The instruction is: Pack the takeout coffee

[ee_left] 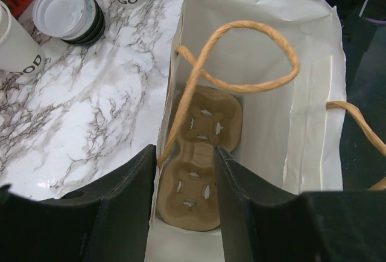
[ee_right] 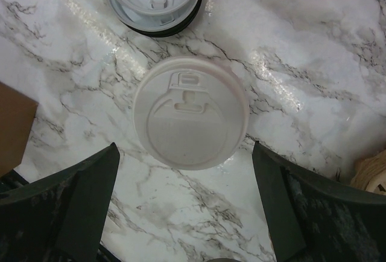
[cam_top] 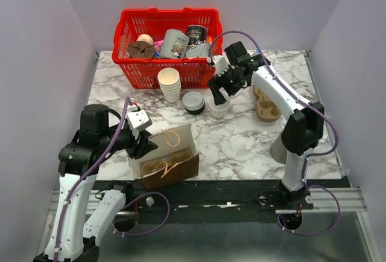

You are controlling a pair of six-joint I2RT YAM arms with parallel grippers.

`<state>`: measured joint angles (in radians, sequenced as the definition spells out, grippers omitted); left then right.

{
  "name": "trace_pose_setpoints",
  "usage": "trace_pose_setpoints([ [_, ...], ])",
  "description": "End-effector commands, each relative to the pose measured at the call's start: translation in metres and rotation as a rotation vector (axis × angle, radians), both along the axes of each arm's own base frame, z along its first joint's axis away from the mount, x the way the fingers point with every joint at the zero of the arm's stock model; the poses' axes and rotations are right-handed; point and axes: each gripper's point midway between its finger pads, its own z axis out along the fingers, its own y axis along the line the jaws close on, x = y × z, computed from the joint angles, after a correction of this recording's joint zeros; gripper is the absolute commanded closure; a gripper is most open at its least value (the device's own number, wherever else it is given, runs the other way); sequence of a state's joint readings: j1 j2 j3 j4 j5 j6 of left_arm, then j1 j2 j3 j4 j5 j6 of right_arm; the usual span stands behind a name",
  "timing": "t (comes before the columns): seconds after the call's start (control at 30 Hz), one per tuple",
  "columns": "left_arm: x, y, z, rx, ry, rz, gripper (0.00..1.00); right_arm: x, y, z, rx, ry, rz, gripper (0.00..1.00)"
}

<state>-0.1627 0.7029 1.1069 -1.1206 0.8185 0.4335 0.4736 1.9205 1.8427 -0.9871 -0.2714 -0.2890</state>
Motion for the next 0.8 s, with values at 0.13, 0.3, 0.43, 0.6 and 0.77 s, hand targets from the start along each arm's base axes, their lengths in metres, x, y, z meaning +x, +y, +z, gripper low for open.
trace_pose_setpoints([
  [0.13, 0.007, 0.004, 0.001, -0.004, -0.002, 0.059, 0.45, 0.001, 0.012, -0.016, -0.016, 0.038, 0.025, 0.00],
  [0.3, 0.007, 0.005, 0.002, -0.004, -0.010, 0.069, 0.44, 0.008, 0.014, -0.022, -0.041, 0.029, 0.015, 0.00],
  [0.43, 0.008, 0.006, 0.002, -0.006, -0.011, 0.075, 0.44, 0.014, 0.014, -0.025, -0.062, 0.015, 0.010, 0.00],
  [0.6, 0.009, 0.006, 0.001, -0.006, -0.011, 0.076, 0.44, 0.017, 0.014, -0.023, -0.089, -0.011, 0.008, 0.00],
  [0.77, 0.011, 0.006, -0.001, -0.006, -0.002, 0.077, 0.43, 0.013, 0.015, -0.026, -0.094, 0.001, 0.020, 0.00],
])
